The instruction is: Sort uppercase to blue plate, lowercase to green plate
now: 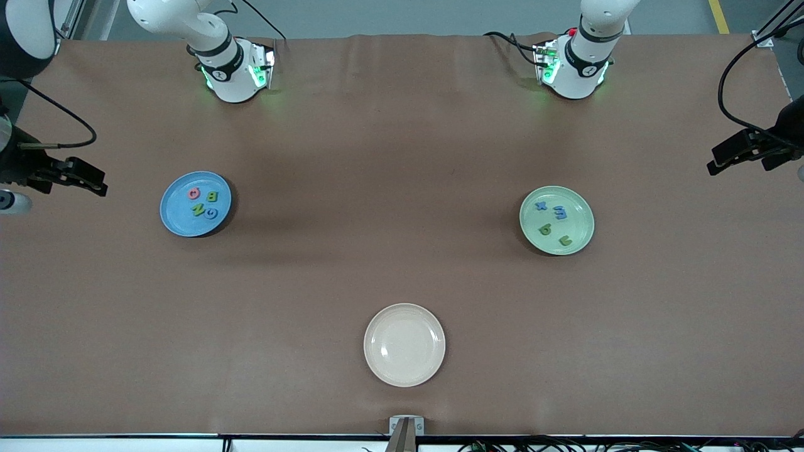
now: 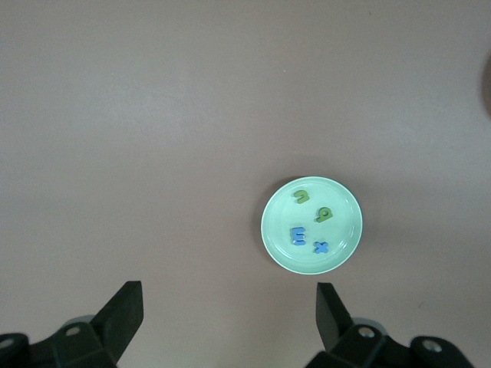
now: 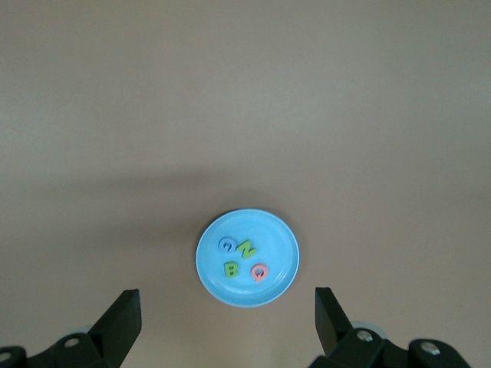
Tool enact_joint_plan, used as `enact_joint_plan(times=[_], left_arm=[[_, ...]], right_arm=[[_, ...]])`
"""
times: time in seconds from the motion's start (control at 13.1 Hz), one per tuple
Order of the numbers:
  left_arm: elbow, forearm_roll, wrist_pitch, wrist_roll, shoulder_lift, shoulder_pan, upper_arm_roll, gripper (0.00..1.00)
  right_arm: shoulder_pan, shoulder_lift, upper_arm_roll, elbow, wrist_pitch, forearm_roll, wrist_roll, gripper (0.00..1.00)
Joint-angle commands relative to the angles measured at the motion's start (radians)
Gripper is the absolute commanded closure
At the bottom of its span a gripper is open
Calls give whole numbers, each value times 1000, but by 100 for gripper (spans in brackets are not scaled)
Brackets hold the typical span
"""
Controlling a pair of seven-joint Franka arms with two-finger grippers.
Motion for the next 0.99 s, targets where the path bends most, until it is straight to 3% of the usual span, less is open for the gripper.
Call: enact_joint_plan(times=[0.0,0.08,0.3,0.38,0.61,0.69,0.76,0.84,0.91], left_arm=[[-4,-24,-8,26,-8,-197,205,1],[-5,-24,-8,26,-8,-317,323,1],[-8,-21,-8,23,-8,-587,584,1],[-10,-21,-8,23,-8,-643,640,1],[-10,-16,-8,21,-10,-703,694,1],[-10,-16,-10,16,-11,-727,718,1],[-10,-16,-10,15,-11,-741,732,1],[-8,-15,-10,15,-11,-743,734,1],[-10,-15,-10,15,-11,-744,734,1]], right_arm=[[-10,11,-1,17,-38,33,-10,0],[-10,-1,-1,13,-50,33,-11,0],[-17,-11,-3,4,-99,37,-20,0],[-22,-12,-1,7,-87,39,-21,0],[-42,-12,10,10,-87,39,-21,0],[-133,-12,107,11,-87,41,-22,0],[-287,-23,285,11,-92,39,-21,0],[-400,-35,409,7,-86,34,-13,0],[-481,-37,494,7,-86,34,-11,0]])
